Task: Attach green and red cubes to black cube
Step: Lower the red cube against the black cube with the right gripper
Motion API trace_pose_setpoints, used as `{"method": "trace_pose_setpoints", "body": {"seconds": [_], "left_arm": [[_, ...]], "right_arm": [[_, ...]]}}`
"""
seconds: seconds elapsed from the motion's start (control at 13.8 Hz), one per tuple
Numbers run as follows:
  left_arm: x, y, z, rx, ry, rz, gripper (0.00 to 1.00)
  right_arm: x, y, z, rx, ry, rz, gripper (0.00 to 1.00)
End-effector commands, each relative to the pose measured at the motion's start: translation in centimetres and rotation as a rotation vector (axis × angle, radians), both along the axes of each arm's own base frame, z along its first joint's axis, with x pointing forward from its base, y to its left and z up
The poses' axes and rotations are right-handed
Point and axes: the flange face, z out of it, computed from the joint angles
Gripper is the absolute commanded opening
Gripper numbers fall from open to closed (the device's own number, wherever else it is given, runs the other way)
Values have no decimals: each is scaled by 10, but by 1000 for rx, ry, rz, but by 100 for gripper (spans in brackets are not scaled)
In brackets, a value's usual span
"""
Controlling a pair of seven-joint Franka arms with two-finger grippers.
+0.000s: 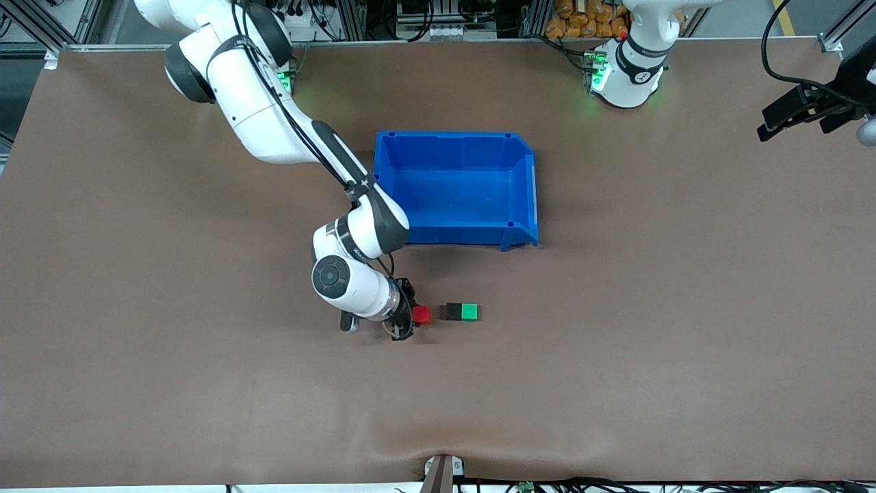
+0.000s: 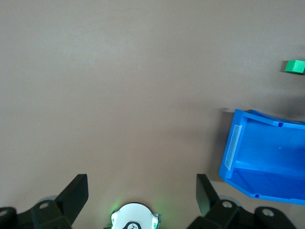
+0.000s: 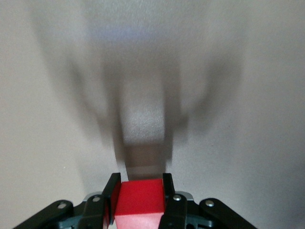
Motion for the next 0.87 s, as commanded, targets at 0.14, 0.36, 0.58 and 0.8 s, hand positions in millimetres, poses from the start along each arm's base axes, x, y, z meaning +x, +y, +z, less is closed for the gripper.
{"method": "trace_pose_setpoints", "body": {"seconds": [0.14, 0.36, 0.58, 0.8], "left_arm": [[-6, 2, 4, 15, 8, -8, 100], [-6, 3, 4, 15, 8, -7, 100], [-6, 3, 4, 15, 8, -7, 100], [-6, 3, 2, 15, 11, -5, 100]], "right_arm": [[1, 14, -1, 19, -7, -23, 0], [-2, 18, -2, 20, -2, -32, 0], [-4, 23, -3, 20, -3, -31, 0], [-8, 32, -7, 21, -1, -38, 0]]}}
